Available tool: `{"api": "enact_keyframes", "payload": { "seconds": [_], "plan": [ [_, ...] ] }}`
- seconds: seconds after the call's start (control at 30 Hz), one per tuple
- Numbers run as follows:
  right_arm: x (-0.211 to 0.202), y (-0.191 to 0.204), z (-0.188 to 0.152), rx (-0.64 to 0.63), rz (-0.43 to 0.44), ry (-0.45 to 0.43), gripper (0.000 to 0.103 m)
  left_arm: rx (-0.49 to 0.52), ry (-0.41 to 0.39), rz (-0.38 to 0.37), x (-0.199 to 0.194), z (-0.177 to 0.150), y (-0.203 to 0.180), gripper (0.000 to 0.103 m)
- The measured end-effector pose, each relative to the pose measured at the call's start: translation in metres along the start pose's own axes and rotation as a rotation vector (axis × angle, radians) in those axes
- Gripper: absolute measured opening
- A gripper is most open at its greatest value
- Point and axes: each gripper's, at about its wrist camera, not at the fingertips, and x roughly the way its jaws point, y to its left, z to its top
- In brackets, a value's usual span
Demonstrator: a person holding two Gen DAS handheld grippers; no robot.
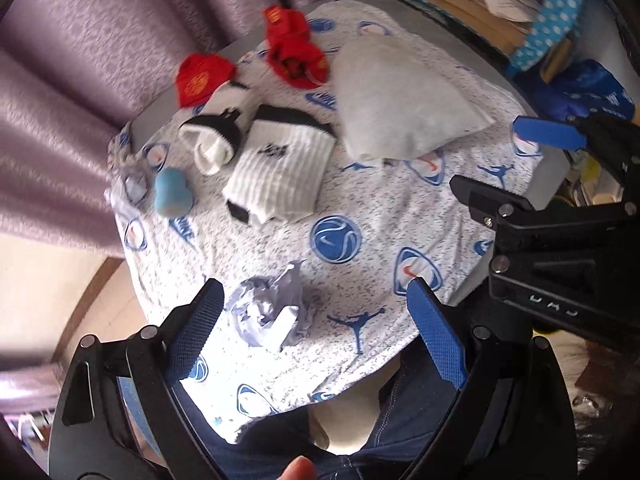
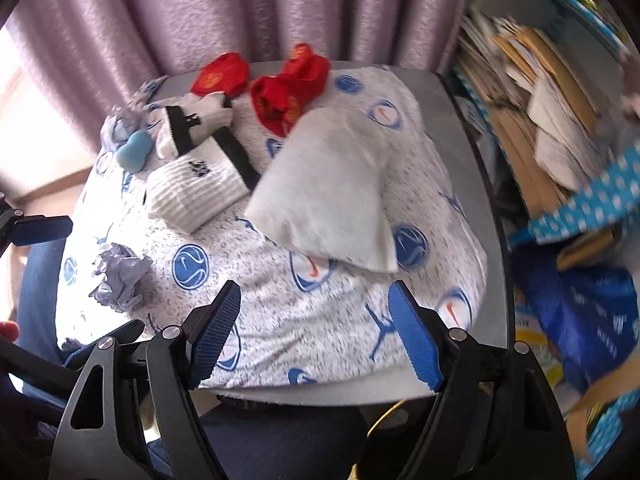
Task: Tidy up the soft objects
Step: 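Move both tools back over the bed, then grasp the crumpled white paper with the left tool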
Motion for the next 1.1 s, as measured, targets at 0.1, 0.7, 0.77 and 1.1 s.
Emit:
{"api": "enact_keyframes", "payload": {
  "seconds": [0.1, 0.7, 0.77, 1.1],
  "plan": [
    [0.002, 0.006, 0.008, -0.053, 0.012, -0.003, 0.075, -0.046, 0.014, 0.006, 0.004, -0.003, 0.007, 0.091],
    [0.02, 0.04, 0.042, -0.292, 0.047, -0.017, 0.078, -0.298, 0.14, -0.007, 0.063, -0.036, 0.053, 0.091],
    [0.023, 0.045, 0.044, -0.307, 0.051, -0.015, 0.078, -0.308, 0.151, -0.007, 0.073, -0.034, 0.056, 0.091],
    [0.058, 0.084, 0.064, -0.433, 0.113, 0.013, 0.085, -0.314, 0.098, -0.033, 0.079, -0.016, 0.078, 0.042]
  ]
}}
